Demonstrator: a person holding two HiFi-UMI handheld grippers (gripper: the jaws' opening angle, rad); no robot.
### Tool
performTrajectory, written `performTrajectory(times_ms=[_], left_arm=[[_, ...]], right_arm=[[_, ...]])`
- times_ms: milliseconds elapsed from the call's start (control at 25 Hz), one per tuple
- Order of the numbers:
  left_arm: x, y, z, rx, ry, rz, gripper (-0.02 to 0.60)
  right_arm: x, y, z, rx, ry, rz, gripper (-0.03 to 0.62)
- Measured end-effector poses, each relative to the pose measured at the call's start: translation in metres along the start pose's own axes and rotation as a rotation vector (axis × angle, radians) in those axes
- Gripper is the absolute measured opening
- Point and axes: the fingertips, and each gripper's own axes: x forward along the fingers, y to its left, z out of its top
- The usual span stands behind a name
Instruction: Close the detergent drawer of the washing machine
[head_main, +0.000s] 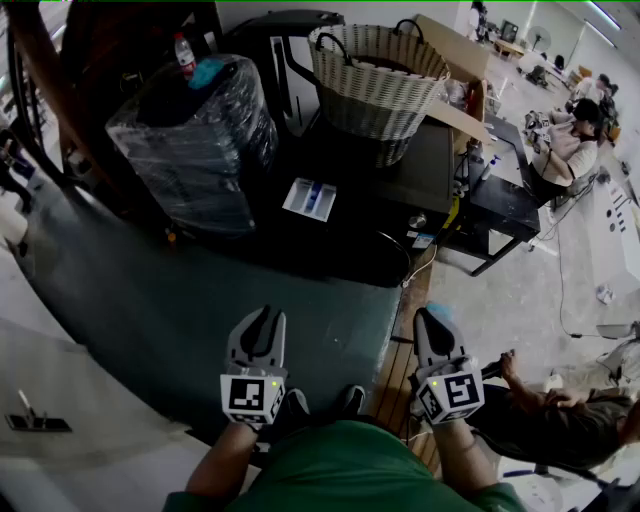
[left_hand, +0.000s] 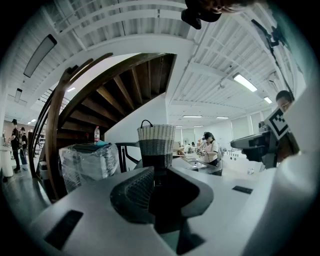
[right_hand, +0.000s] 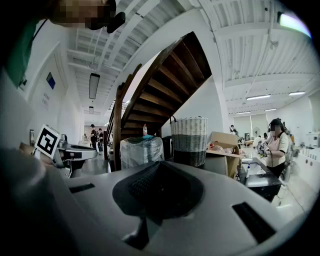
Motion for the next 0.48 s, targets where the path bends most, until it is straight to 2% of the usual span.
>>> performTrajectory(times_ms=[200, 480], left_arm=[[-0.024, 0.034, -0.016, -0.017, 0.03, 0.028, 0.091], [-0.036, 0.035, -0.01, 0.001, 0.004, -0.004, 0.091]], right_arm=[[0.012, 0.037, -0.008, -0.017, 0.004, 0.011, 0.023], [0.004, 0.054, 0.001, -0.03, -0.01, -0.003, 0.021]])
